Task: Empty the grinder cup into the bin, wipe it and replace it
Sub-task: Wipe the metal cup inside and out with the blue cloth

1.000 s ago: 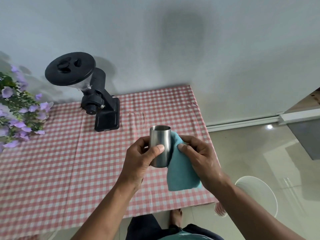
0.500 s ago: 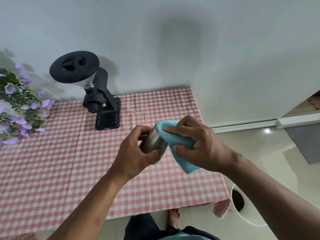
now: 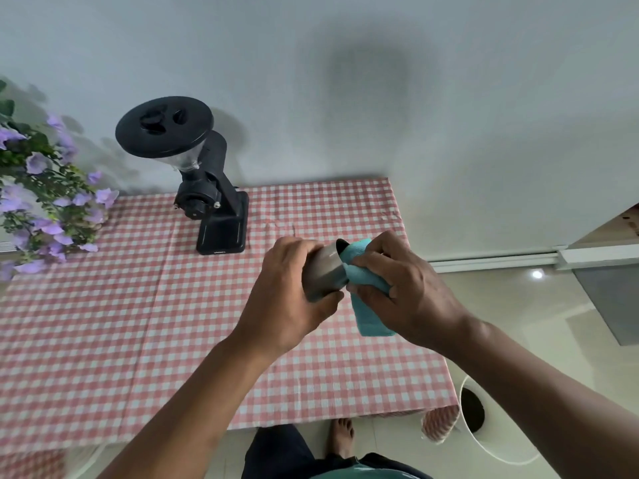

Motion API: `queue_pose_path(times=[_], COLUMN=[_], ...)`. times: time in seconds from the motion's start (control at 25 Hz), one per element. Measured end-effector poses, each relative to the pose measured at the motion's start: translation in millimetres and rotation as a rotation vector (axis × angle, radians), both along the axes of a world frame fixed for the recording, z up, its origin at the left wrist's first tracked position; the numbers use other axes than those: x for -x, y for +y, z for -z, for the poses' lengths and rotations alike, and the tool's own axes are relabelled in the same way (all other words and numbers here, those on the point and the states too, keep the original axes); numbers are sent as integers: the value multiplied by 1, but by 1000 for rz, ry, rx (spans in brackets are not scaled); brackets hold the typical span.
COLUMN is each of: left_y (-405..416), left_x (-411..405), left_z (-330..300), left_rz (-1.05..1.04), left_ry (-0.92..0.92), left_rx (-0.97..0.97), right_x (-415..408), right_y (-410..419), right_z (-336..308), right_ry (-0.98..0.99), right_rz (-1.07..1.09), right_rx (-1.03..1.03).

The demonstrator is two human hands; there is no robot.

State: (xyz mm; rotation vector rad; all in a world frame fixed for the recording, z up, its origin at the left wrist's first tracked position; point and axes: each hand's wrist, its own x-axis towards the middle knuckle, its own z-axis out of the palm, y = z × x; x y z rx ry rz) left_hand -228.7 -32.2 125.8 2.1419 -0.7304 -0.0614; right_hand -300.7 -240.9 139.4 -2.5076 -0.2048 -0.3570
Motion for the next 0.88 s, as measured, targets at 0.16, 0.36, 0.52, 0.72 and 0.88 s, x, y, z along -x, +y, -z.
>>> queue_pose_path(times=[0.16,0.36,0.52,0.72,0.88], left_y=[11,1,0,0,-2], left_x=[-17,-9,-14,-7,-14], left_z=[-10,-7,-8,-8,-9], left_rz=[109,88,110,119,96], left_ry=[395,175,286,290,308], left_rx=[90,22,88,70,67], right_x=[3,0,3,2,2], right_y=[-5,-11,-9,-10,-8], right_z=[-8,-6,-6,-4,-2], right_ry=[5,4,-19,-73,-92], right_rz=[-78,-53,-76,-82,-112], right_rx=[7,-19,6,81,97])
